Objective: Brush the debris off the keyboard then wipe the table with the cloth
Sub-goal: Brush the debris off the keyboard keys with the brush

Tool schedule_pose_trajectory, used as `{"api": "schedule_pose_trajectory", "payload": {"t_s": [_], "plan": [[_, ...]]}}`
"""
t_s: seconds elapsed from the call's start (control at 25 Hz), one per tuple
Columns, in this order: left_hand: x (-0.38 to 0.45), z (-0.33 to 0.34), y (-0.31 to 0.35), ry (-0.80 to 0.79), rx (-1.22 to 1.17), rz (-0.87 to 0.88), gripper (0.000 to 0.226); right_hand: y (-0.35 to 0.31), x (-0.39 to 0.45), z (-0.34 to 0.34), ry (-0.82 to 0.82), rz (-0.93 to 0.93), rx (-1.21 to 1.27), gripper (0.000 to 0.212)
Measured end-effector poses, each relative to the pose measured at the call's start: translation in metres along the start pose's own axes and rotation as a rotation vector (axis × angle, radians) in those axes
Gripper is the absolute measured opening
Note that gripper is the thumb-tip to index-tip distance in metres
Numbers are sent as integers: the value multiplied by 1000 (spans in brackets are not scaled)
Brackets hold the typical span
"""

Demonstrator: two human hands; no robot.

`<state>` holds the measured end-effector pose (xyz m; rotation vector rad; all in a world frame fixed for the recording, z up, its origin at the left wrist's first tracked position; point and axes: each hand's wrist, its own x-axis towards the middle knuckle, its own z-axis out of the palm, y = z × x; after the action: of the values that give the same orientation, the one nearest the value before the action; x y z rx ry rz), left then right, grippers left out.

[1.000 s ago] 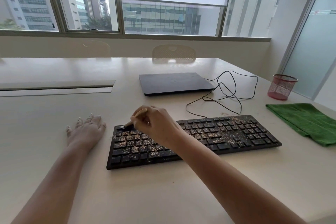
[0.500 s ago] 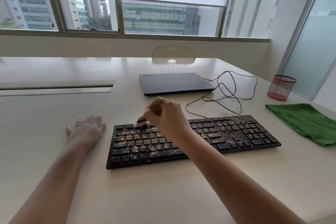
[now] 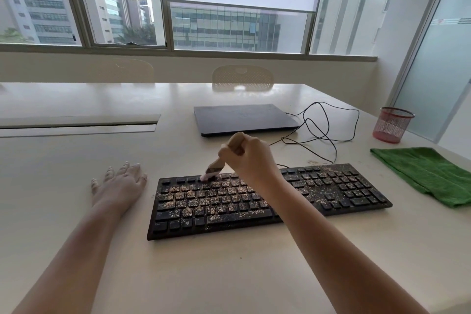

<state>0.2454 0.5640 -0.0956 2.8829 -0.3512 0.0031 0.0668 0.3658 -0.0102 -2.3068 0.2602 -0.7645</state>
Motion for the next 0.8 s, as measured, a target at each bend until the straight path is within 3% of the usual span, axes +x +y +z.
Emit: {"api": "schedule_pose_trajectory", "payload": {"t_s": [0.24,0.44,0.6,0.72,0.8], "plan": [[-1,-1,1,2,5,2,53,11,8,-15,33,54,-69,18],[0,-1,-1,1,4,4,53,11,8,-13,-81,38,-44,17],[0,1,-1,-1,9,4,53,12,8,-19,-23,6,-34,19],[2,1,-1,-3,9,5,54,6,3,-12,-139,-45,-2,19],[3,1,-1,-2,9,3,54,7,3,-9,-131,-53,-53,20]]}}
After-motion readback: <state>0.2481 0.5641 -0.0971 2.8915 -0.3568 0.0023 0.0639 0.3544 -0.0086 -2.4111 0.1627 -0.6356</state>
